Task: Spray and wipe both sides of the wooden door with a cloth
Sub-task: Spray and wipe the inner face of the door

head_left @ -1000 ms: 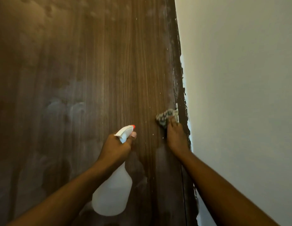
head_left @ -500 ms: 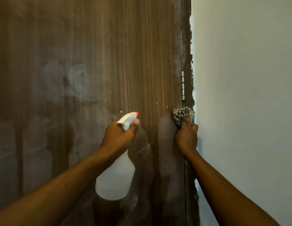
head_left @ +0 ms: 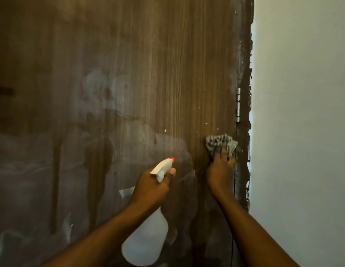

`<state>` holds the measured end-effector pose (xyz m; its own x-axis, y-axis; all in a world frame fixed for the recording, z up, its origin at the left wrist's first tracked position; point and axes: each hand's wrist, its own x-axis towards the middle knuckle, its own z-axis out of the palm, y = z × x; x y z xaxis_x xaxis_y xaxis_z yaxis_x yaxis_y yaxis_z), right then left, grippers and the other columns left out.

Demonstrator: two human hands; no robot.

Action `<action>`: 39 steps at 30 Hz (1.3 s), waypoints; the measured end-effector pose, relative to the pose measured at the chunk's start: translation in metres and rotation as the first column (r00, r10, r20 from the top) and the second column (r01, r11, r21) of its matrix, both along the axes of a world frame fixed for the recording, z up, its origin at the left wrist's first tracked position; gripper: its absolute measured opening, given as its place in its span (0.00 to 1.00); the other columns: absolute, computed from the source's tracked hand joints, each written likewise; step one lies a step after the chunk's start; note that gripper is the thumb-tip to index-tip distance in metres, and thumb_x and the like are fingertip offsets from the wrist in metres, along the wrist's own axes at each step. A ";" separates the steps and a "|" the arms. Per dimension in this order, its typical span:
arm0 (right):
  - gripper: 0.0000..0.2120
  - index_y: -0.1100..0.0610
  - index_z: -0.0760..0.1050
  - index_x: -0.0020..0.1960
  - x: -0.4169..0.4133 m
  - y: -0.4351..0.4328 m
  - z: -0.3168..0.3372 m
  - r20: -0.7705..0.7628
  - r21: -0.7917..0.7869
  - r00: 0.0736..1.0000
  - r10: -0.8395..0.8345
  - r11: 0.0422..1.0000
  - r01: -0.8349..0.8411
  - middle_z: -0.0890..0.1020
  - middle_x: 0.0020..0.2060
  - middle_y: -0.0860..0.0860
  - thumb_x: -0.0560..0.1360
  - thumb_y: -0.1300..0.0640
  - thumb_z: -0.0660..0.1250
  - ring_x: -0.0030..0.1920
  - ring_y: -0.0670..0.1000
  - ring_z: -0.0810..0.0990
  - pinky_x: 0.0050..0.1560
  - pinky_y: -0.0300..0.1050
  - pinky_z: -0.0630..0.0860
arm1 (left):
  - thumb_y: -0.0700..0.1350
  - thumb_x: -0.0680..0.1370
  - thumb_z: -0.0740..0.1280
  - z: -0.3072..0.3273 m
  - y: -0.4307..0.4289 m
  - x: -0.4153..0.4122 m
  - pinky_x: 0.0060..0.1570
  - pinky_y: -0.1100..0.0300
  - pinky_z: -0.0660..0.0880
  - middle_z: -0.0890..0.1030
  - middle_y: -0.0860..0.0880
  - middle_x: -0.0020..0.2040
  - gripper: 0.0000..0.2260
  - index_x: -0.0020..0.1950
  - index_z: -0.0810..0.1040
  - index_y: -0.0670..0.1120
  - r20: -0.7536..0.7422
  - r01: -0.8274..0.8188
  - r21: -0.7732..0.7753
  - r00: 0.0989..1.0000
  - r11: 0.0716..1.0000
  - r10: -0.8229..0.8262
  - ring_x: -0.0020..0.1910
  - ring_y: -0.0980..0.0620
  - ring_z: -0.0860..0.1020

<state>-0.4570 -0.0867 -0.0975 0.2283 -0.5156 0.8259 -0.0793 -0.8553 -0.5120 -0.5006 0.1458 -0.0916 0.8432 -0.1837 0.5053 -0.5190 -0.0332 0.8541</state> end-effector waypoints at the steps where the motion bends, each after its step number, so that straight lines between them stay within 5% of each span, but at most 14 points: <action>1: 0.28 0.53 0.53 0.81 0.008 0.017 0.017 -0.011 -0.021 1.000 -0.018 1.000 0.018 0.60 0.77 0.60 0.81 0.62 0.54 0.71 0.64 0.64 0.70 0.57 0.65 | 0.43 0.80 0.61 0.002 0.004 0.001 0.56 0.54 0.72 0.78 0.38 0.60 0.16 0.64 0.73 0.36 0.011 -0.013 -0.005 1.000 1.000 0.013 0.59 0.40 0.76; 5: 0.26 0.64 0.71 0.71 0.037 0.087 0.003 0.084 -0.418 0.996 0.010 0.908 0.026 0.75 0.67 0.63 0.73 0.67 0.65 0.63 0.67 0.70 0.61 0.62 0.75 | 0.47 0.78 0.66 0.009 0.027 0.001 0.56 0.50 0.75 0.80 0.41 0.57 0.16 0.64 0.75 0.42 0.124 -0.076 -0.022 0.989 0.997 0.078 0.56 0.43 0.78; 8: 0.22 0.65 0.73 0.68 0.035 0.077 -0.063 -0.061 -0.620 0.997 0.053 0.780 -0.079 0.77 0.65 0.63 0.75 0.66 0.56 0.61 0.66 0.76 0.62 0.62 0.74 | 0.50 0.77 0.67 0.008 0.048 0.002 0.54 0.50 0.76 0.81 0.42 0.56 0.19 0.65 0.76 0.42 0.121 -0.075 -0.039 0.989 0.996 0.079 0.55 0.43 0.79; 10: 0.22 0.67 0.73 0.67 0.028 0.056 -0.075 -0.029 -0.599 0.999 0.038 0.800 -0.048 0.76 0.66 0.63 0.75 0.67 0.56 0.61 0.68 0.77 0.63 0.62 0.72 | 0.51 0.76 0.67 0.005 0.065 0.005 0.52 0.50 0.77 0.81 0.40 0.55 0.21 0.63 0.76 0.39 0.117 -0.080 -0.031 0.990 0.996 0.084 0.53 0.41 0.80; 13: 0.29 0.66 0.69 0.72 0.029 0.063 -0.035 0.026 -0.320 1.000 0.000 0.947 0.008 0.72 0.70 0.63 0.71 0.72 0.65 0.61 0.71 0.73 0.58 0.64 0.76 | 0.45 0.77 0.66 0.007 0.083 0.013 0.46 0.59 0.79 0.81 0.39 0.55 0.17 0.63 0.75 0.37 0.094 -0.083 -0.048 0.992 0.995 0.087 0.47 0.47 0.80; 16: 0.30 0.61 0.62 0.77 0.039 0.106 0.012 0.025 -0.224 0.999 -0.034 0.974 0.039 0.66 0.75 0.61 0.76 0.68 0.62 0.68 0.67 0.66 0.67 0.62 0.70 | 0.43 0.78 0.65 0.012 0.094 0.020 0.48 0.60 0.76 0.79 0.38 0.57 0.17 0.64 0.74 0.36 0.107 -0.098 -0.057 0.989 0.994 0.103 0.52 0.45 0.79; 20: 0.26 0.61 0.67 0.74 0.047 0.128 -0.016 -0.058 -0.443 0.998 0.013 0.896 -0.037 0.73 0.70 0.60 0.77 0.64 0.52 0.65 0.66 0.73 0.66 0.61 0.71 | 0.43 0.78 0.65 0.016 0.102 0.020 0.49 0.59 0.76 0.80 0.38 0.55 0.16 0.63 0.75 0.37 0.106 -0.072 -0.101 0.991 0.992 0.082 0.53 0.42 0.79; 23: 0.24 0.63 0.73 0.69 0.029 0.105 -0.067 -0.096 -0.578 0.995 0.022 0.813 -0.074 0.76 0.67 0.61 0.74 0.68 0.56 0.63 0.64 0.73 0.61 0.62 0.76 | 0.46 0.78 0.67 0.009 0.105 0.017 0.46 0.59 0.78 0.82 0.45 0.45 0.09 0.55 0.79 0.44 0.093 -0.058 -0.095 0.993 0.994 0.067 0.49 0.45 0.81; 26: 0.32 0.63 0.67 0.73 0.017 0.084 -0.067 -0.068 -0.329 0.996 0.061 0.941 -0.080 0.73 0.70 0.62 0.70 0.75 0.67 0.63 0.67 0.71 0.58 0.64 0.78 | 0.48 0.74 0.70 -0.003 0.104 0.018 0.50 0.57 0.76 0.79 0.52 0.43 0.07 0.50 0.78 0.49 0.056 -0.042 -0.091 0.997 0.995 0.047 0.49 0.47 0.80; 29: 0.30 0.56 0.59 0.79 0.030 0.108 -0.015 0.031 -0.136 0.997 0.076 0.988 -0.071 0.65 0.75 0.60 0.79 0.66 0.60 0.69 0.59 0.63 0.69 0.59 0.69 | 0.45 0.76 0.68 -0.003 0.111 0.018 0.48 0.60 0.75 0.79 0.47 0.49 0.12 0.58 0.75 0.44 0.039 -0.060 -0.099 0.997 0.993 0.064 0.47 0.51 0.79; 34: 0.30 0.61 0.74 0.69 0.058 0.184 0.013 0.127 -0.540 0.988 0.086 0.842 -0.004 0.78 0.65 0.60 0.67 0.67 0.74 0.65 0.62 0.69 0.65 0.65 0.69 | 0.46 0.76 0.68 -0.002 0.133 0.025 0.52 0.52 0.75 0.81 0.40 0.54 0.17 0.63 0.76 0.39 0.058 -0.149 -0.134 0.986 0.980 0.157 0.55 0.41 0.79; 37: 0.28 0.58 0.66 0.74 0.050 0.180 -0.042 0.055 -0.751 0.991 0.121 0.659 -0.039 0.72 0.71 0.56 0.74 0.58 0.62 0.66 0.59 0.68 0.73 0.53 0.57 | 0.47 0.76 0.68 -0.004 0.150 0.029 0.53 0.49 0.77 0.82 0.40 0.55 0.18 0.63 0.77 0.41 0.078 -0.166 -0.141 0.981 0.976 0.178 0.54 0.41 0.80; 39: 0.28 0.59 0.66 0.74 0.045 0.155 -0.063 0.020 -0.750 0.993 0.120 0.658 -0.065 0.66 0.74 0.53 0.74 0.61 0.59 0.65 0.59 0.70 0.74 0.53 0.57 | 0.47 0.76 0.69 -0.007 0.162 0.031 0.53 0.49 0.77 0.82 0.41 0.54 0.17 0.62 0.78 0.41 0.081 -0.179 -0.150 0.978 0.972 0.192 0.53 0.42 0.81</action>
<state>-0.4118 0.0681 -0.1604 0.1743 0.3019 0.9373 0.0296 -0.9530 0.3015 -0.4701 0.3075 -0.0982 0.8033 0.0502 0.5934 -0.5933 -0.0190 0.8047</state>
